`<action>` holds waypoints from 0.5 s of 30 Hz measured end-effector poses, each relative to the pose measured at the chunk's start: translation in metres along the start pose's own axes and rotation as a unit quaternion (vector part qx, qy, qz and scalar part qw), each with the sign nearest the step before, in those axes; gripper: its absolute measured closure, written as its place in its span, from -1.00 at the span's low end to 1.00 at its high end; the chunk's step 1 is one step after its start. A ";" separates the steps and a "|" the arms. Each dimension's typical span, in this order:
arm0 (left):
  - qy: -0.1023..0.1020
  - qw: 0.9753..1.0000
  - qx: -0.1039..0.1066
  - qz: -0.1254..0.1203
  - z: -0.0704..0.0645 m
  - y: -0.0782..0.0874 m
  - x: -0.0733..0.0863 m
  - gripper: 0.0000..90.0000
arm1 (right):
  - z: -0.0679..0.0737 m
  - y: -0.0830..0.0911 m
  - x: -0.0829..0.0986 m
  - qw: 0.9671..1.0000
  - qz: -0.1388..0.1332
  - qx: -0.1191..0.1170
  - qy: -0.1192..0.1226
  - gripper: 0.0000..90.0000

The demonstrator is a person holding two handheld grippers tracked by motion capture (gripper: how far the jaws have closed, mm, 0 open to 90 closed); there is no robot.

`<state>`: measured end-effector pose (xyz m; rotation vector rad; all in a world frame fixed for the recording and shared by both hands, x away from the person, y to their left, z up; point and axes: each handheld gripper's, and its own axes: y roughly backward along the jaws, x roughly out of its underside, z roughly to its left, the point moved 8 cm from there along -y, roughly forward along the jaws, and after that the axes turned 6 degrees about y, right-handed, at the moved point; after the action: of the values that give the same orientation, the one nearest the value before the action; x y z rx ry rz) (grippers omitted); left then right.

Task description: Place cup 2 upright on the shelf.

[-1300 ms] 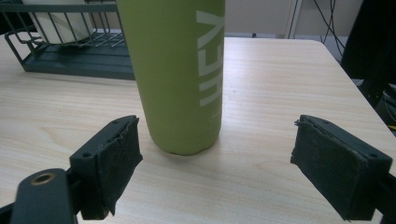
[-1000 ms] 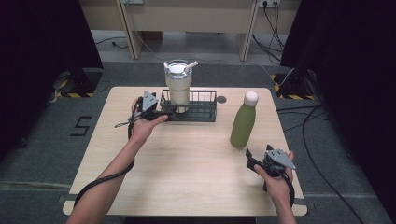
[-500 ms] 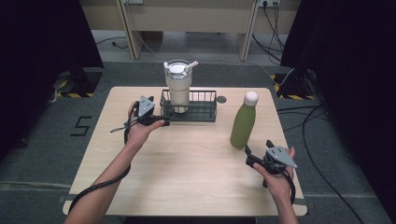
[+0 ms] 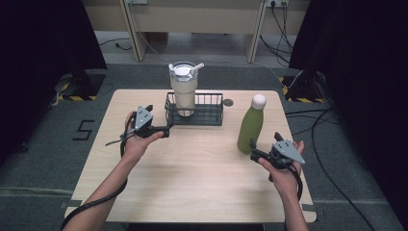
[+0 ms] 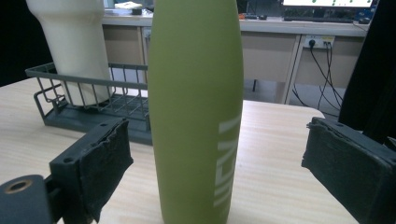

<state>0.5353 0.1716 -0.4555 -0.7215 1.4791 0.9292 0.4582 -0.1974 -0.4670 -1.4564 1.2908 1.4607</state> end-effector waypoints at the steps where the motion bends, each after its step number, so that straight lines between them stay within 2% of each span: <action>1: 0.000 1.000 0.000 0.000 0.000 0.002 0.001 -0.99 | 0.000 -0.002 -0.002 1.000 0.000 0.001 -0.001 -0.84; 9: -0.003 1.000 0.000 0.000 -0.002 0.014 0.010 -0.99 | 0.001 -0.021 -0.013 1.000 -0.003 -0.001 -0.003 -0.84; 15: 0.004 1.000 0.002 -0.003 -0.005 0.025 0.016 -0.99 | 0.003 -0.036 -0.020 1.000 0.000 -0.004 0.004 -0.84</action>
<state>0.5096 0.1810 -0.4676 -0.7273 1.4849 0.9190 0.4937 -0.1818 -0.4540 -1.4700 1.2905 1.4627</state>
